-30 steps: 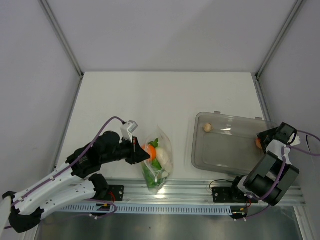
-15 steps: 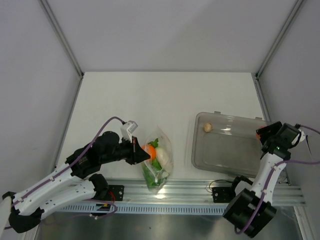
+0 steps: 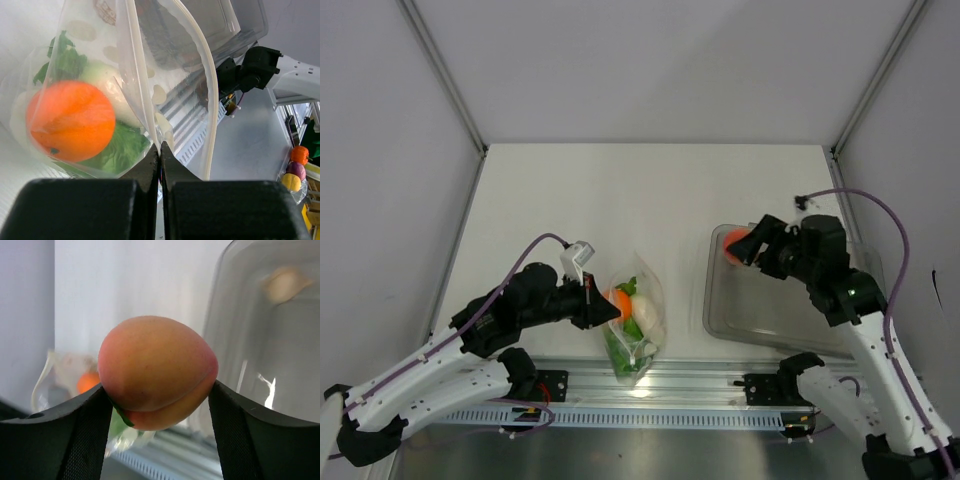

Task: Place the food in the zip-top bag and seal the zipper
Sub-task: Place the fake fruit in the zipper food storage bag.

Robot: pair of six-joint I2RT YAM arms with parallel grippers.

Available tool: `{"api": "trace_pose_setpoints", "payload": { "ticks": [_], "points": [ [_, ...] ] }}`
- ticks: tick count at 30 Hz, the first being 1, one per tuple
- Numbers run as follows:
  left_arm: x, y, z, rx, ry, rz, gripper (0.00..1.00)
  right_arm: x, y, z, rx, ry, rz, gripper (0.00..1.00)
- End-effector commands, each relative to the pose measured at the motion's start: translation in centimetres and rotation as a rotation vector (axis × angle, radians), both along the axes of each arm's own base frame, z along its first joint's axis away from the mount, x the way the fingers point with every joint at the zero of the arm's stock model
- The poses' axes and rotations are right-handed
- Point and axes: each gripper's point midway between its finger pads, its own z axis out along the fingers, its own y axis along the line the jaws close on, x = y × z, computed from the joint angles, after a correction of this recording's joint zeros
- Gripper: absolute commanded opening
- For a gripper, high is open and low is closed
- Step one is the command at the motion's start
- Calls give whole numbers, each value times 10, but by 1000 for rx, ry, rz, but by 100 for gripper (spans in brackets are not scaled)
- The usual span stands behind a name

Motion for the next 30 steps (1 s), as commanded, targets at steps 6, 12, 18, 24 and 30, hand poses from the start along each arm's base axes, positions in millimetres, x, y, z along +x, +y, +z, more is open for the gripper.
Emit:
{"api": "trace_pose_setpoints", "payload": {
  "ticks": [6,12,18,24,30],
  "points": [
    [1,-5,9,-38,-10,-10,1,-45,124,14,-124,48,255,13],
    [1,-4,8,-32,-8,-6,1,-75,199,34,-205,-27,399,14],
    [1,-2,6,-29,-8,0,1,-83,226,26,-260,-21,429,15],
    [1,-3,6,-30,-7,-1,1,-95,232,22,-254,-14,448,15],
    [2,-4,12,-46,-18,-2,1,-107,239,-7,-291,52,463,20]
  ]
}}
